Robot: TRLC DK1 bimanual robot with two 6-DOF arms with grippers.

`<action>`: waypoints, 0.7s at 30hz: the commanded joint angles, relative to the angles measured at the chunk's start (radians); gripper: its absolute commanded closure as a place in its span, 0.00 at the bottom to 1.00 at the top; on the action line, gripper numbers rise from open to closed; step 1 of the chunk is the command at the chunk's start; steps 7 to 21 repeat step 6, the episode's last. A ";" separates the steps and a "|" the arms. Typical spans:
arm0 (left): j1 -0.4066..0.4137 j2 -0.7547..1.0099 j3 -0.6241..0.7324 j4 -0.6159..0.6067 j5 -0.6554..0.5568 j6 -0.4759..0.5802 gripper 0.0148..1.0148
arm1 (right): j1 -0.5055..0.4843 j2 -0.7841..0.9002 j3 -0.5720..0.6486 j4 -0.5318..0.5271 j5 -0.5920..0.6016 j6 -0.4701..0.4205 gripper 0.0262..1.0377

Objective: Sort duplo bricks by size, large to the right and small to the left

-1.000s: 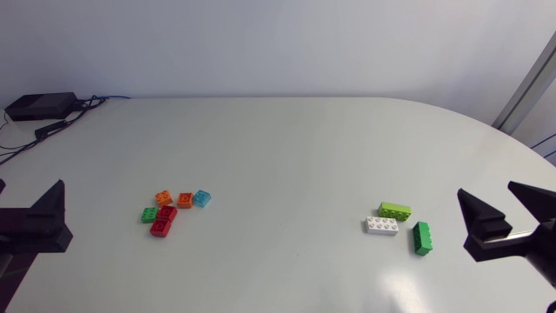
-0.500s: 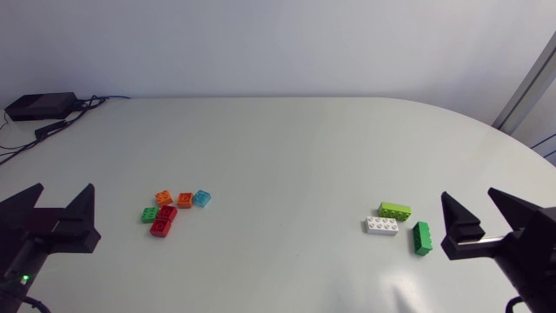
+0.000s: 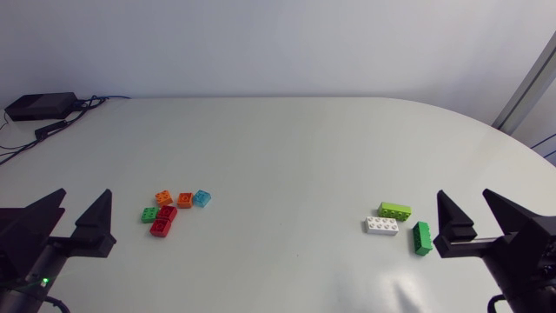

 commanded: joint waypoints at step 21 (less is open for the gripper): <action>-0.006 -0.008 -0.023 0.014 0.006 -0.025 0.03 | 0.000 -0.007 -0.042 -0.003 0.002 0.022 0.04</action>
